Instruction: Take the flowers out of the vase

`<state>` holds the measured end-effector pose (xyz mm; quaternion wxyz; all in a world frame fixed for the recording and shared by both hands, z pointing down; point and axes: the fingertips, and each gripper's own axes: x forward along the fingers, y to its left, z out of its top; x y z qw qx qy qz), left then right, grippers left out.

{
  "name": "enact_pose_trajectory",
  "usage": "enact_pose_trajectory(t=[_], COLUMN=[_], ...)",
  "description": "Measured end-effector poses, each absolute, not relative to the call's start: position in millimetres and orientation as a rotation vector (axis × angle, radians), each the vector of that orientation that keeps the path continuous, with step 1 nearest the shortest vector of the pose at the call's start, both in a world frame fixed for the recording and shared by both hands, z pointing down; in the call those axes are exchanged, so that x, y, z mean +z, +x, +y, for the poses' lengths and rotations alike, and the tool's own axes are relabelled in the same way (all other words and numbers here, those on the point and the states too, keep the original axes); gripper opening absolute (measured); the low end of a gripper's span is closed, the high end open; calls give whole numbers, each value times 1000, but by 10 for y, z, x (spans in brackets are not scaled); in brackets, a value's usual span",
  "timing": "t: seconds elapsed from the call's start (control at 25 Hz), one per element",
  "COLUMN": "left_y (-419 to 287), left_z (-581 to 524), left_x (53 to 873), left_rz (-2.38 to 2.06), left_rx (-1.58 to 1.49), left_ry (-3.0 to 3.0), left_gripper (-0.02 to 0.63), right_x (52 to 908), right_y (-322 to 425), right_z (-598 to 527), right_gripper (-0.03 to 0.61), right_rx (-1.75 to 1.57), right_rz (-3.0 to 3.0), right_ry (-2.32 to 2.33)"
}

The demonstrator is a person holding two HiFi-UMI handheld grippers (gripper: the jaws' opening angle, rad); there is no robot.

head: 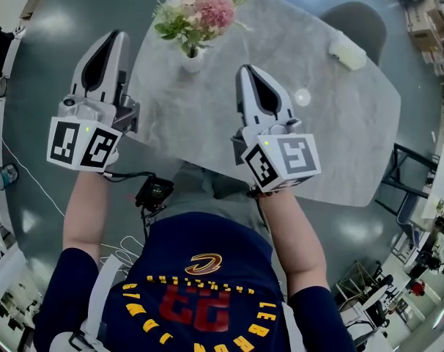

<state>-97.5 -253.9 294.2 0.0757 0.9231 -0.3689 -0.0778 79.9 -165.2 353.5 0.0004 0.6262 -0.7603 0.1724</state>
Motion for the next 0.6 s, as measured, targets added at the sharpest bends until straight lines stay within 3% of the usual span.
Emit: enact_pose_trajectory(t=[0.6], left_y=[-849], left_z=[-2717], left_x=[3054], left_rz=[-1190], left_rx=[-190], left_ry=[2694], left_gripper=[3], right_x=[3762], right_y=[739], right_z=[-2007], right_gripper=[3], right_rx=[637], right_rz=[-2457], right_ry=[1851])
